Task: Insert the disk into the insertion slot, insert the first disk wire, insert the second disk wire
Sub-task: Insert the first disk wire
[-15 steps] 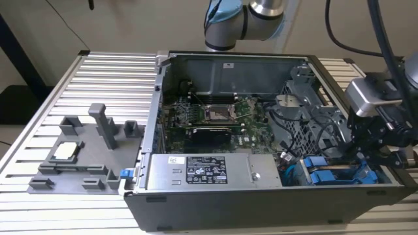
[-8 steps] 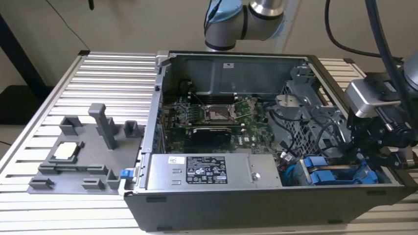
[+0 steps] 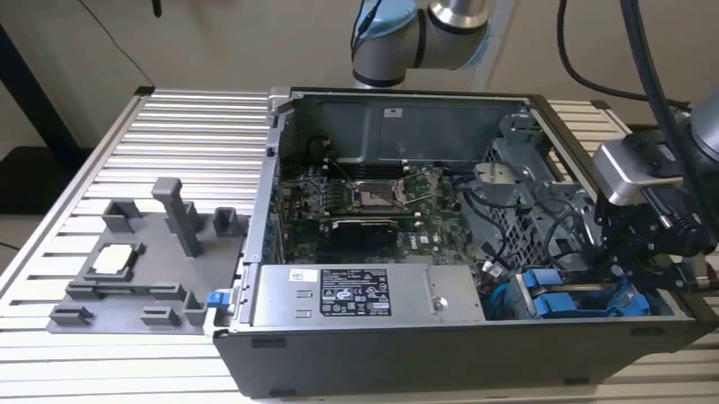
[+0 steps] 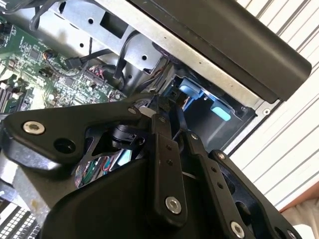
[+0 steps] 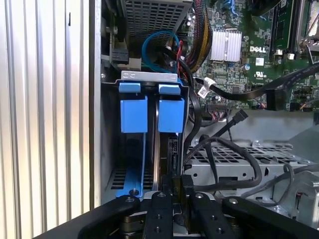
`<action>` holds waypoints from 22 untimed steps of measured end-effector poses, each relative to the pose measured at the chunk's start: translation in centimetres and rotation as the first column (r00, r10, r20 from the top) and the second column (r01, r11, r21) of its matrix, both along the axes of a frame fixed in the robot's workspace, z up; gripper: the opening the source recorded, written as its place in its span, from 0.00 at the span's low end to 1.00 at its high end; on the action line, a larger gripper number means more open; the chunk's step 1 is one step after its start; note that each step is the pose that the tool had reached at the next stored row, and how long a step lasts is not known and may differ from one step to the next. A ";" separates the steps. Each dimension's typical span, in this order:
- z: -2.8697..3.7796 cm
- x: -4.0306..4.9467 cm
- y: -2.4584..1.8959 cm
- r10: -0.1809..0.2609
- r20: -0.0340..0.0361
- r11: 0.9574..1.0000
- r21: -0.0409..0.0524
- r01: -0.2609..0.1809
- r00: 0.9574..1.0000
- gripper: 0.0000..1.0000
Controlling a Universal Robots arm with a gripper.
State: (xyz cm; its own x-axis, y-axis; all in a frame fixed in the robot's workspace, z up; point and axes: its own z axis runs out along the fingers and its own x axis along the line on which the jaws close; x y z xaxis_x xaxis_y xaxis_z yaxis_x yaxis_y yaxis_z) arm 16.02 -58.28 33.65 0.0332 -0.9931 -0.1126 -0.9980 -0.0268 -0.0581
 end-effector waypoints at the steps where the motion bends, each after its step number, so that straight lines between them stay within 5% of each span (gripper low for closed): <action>1: -0.09 0.00 0.00 0.000 0.000 1.000 0.000 0.000 1.000 0.19; 22: -0.52 -0.02 0.00 0.000 0.000 1.000 0.002 0.000 1.000 0.19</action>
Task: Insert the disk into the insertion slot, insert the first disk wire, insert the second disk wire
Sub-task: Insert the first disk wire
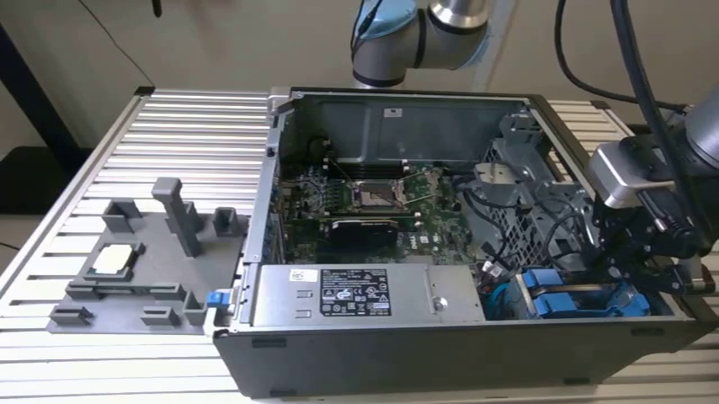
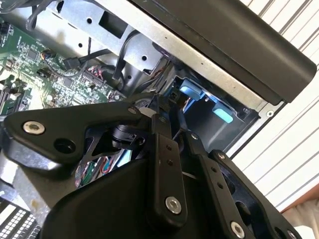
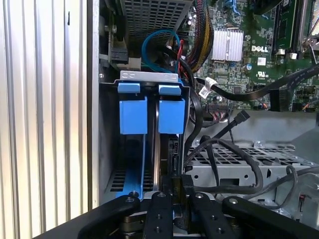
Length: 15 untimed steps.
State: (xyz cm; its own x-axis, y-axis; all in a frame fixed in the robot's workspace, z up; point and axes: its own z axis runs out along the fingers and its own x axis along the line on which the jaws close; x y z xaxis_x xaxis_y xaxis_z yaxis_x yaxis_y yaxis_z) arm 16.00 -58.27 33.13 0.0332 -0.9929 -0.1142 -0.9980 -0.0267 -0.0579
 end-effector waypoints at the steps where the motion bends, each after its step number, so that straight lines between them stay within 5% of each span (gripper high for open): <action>1: -0.01 0.00 -0.01 0.000 0.000 1.000 0.000 0.000 1.000 0.20; 6: 0.38 0.00 -0.01 0.000 0.000 1.000 -0.001 0.000 1.000 0.27; 15: 2.75 -0.06 0.00 0.000 0.000 1.000 -0.001 0.000 1.000 0.27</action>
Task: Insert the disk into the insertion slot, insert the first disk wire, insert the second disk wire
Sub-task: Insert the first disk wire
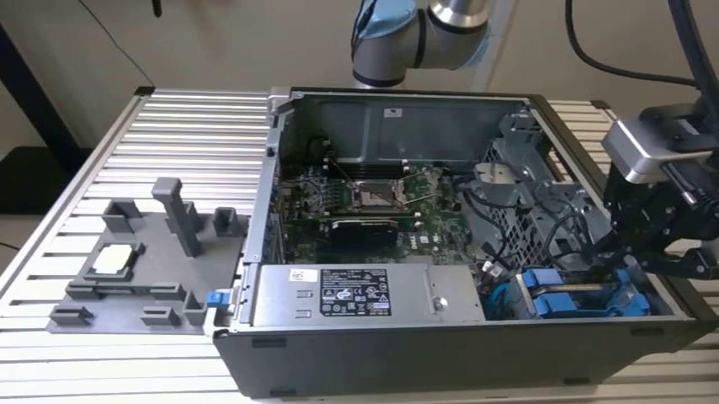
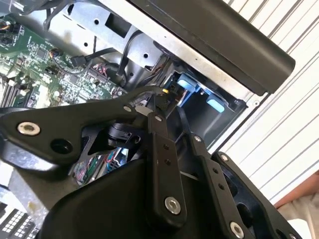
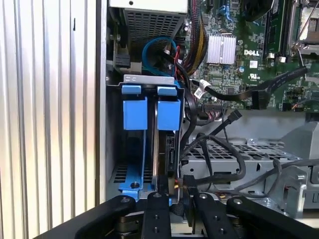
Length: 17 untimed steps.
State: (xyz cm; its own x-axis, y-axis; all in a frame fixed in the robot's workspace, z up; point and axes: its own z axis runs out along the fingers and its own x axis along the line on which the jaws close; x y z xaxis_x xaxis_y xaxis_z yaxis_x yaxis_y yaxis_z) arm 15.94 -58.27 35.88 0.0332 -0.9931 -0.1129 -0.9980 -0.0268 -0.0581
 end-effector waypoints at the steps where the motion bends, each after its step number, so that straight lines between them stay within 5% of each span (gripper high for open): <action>1: 0.23 -0.03 0.00 0.000 0.000 1.000 0.000 0.000 1.000 0.27; 8: 2.06 -0.15 0.00 0.000 0.000 1.000 0.000 0.000 1.000 0.27; 17: 2.07 -0.16 0.20 0.000 0.000 1.000 -0.001 0.000 1.000 0.27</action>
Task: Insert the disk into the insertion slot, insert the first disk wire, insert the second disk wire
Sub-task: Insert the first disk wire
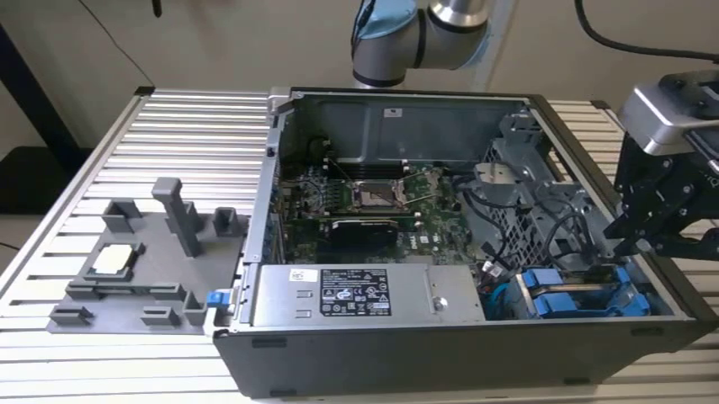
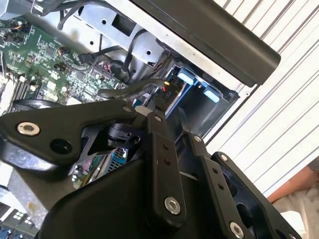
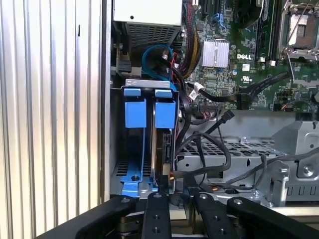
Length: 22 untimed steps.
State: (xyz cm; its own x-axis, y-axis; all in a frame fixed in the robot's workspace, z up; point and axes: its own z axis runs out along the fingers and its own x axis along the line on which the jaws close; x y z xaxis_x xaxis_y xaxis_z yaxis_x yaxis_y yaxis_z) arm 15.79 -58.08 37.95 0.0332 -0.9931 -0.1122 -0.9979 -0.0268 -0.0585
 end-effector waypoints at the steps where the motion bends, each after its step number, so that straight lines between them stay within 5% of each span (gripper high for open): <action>1: -0.01 0.00 0.23 0.000 0.000 1.000 0.000 0.000 1.000 0.27; 8: 0.00 0.00 2.80 0.000 0.000 1.000 0.000 0.000 1.000 0.27; 11: 0.00 -0.22 3.51 0.000 0.000 1.000 0.000 0.000 1.000 0.27; 22: 0.00 -3.67 3.96 -0.011 0.003 1.000 0.003 0.011 1.000 0.27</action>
State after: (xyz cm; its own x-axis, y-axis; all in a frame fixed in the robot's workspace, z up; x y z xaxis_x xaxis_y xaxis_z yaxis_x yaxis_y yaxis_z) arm 12.11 -54.12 37.94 0.0230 -0.9931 -0.1154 -0.9980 -0.0160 -0.0617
